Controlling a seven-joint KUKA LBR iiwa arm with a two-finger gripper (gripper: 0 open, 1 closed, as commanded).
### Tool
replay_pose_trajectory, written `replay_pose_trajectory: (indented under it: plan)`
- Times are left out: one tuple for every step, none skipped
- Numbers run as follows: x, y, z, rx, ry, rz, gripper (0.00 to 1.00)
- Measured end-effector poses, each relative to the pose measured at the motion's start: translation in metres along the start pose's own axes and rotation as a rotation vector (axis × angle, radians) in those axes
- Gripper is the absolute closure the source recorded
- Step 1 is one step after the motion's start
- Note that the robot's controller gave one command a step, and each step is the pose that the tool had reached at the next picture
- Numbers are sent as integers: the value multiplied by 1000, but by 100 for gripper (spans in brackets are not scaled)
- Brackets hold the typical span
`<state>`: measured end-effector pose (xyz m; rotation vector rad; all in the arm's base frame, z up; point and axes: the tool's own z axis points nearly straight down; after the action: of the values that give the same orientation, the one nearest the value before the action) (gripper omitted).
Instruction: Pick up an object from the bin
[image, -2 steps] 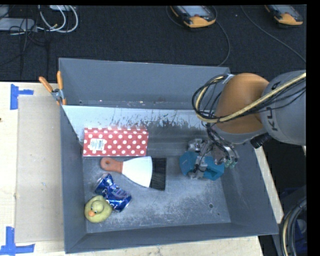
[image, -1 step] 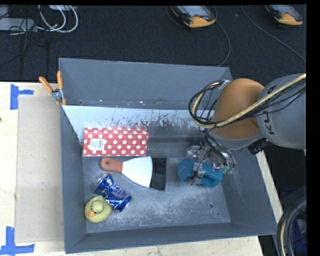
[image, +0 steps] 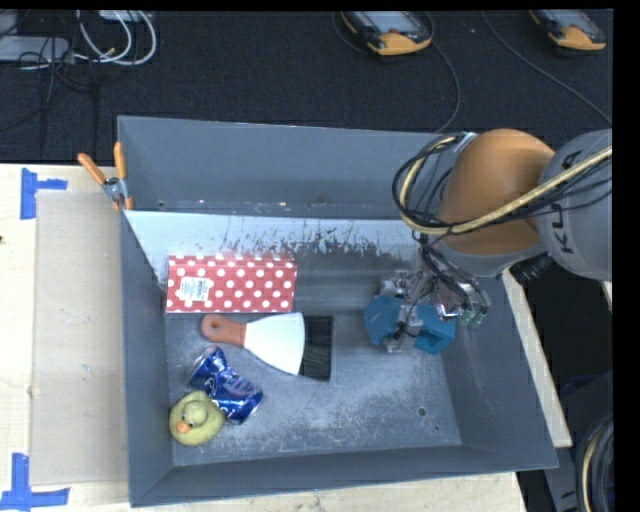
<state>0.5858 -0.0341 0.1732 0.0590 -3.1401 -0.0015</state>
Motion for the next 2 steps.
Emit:
replay_pose_trajectory:
  plan:
    - [5, -5, 2, -2, 19, 32, 100]
    - [6, -6, 3, -2, 26, 40, 100]
